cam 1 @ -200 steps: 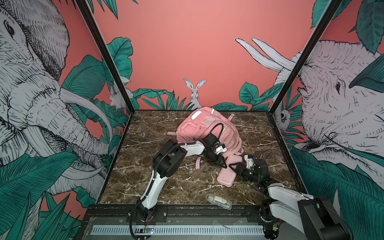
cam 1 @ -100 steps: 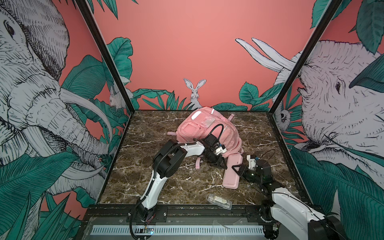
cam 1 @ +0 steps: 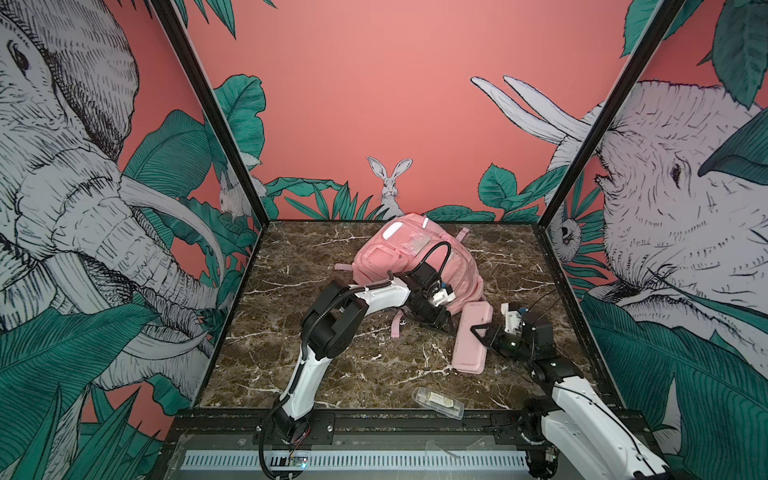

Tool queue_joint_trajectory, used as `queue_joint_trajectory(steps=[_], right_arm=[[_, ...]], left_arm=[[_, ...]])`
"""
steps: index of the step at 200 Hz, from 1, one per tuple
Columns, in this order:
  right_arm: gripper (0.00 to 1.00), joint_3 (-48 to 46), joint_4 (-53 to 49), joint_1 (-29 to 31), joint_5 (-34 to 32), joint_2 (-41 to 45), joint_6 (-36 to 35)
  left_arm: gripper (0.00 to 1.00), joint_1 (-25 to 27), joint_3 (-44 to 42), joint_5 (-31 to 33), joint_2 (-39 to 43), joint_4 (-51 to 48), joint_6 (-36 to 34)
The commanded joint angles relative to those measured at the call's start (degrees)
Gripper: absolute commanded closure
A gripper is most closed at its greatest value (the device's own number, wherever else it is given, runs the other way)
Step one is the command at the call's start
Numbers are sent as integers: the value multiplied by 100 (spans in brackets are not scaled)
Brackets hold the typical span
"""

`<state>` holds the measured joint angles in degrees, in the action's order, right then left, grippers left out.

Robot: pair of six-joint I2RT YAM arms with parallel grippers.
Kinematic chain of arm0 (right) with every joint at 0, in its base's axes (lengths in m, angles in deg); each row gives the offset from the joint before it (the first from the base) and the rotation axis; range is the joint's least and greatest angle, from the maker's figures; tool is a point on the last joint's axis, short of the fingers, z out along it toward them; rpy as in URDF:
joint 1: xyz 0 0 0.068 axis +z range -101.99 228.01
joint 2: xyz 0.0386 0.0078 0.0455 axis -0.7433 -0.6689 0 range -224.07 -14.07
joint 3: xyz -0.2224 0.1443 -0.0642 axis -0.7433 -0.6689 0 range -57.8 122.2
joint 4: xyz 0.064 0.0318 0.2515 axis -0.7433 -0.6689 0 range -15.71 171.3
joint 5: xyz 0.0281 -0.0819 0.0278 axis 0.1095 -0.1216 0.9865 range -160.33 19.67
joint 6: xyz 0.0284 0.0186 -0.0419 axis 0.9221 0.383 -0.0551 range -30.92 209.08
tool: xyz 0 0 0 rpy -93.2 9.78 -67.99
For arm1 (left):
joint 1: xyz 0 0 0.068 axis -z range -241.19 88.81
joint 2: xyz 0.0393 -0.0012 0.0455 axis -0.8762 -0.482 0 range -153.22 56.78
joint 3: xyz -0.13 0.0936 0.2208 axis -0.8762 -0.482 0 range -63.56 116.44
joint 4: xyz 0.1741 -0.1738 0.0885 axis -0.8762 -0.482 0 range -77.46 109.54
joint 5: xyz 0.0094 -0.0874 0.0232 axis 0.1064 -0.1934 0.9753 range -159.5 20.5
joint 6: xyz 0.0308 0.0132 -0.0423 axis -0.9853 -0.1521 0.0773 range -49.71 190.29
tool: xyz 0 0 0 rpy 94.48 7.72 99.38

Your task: Pack the student bag

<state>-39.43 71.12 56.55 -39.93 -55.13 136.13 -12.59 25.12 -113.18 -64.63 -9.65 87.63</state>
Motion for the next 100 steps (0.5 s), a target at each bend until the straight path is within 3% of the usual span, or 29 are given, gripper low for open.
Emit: queue_joint_trajectory(steps=[1, 53, 100], right_arm=[[85, 524, -1156, -257, -44, 72, -693], [84, 1529, -1808, -733, -103, -111, -1129], [84, 2092, -1326, -853, -42, -775, -1017]], left_arm=[[44, 19, 426, 379, 619, -535, -470], [36, -30, 1696, 2043, 443, -1592, -1137], [32, 5, 3918, 4140, -621, -2875, -1647]])
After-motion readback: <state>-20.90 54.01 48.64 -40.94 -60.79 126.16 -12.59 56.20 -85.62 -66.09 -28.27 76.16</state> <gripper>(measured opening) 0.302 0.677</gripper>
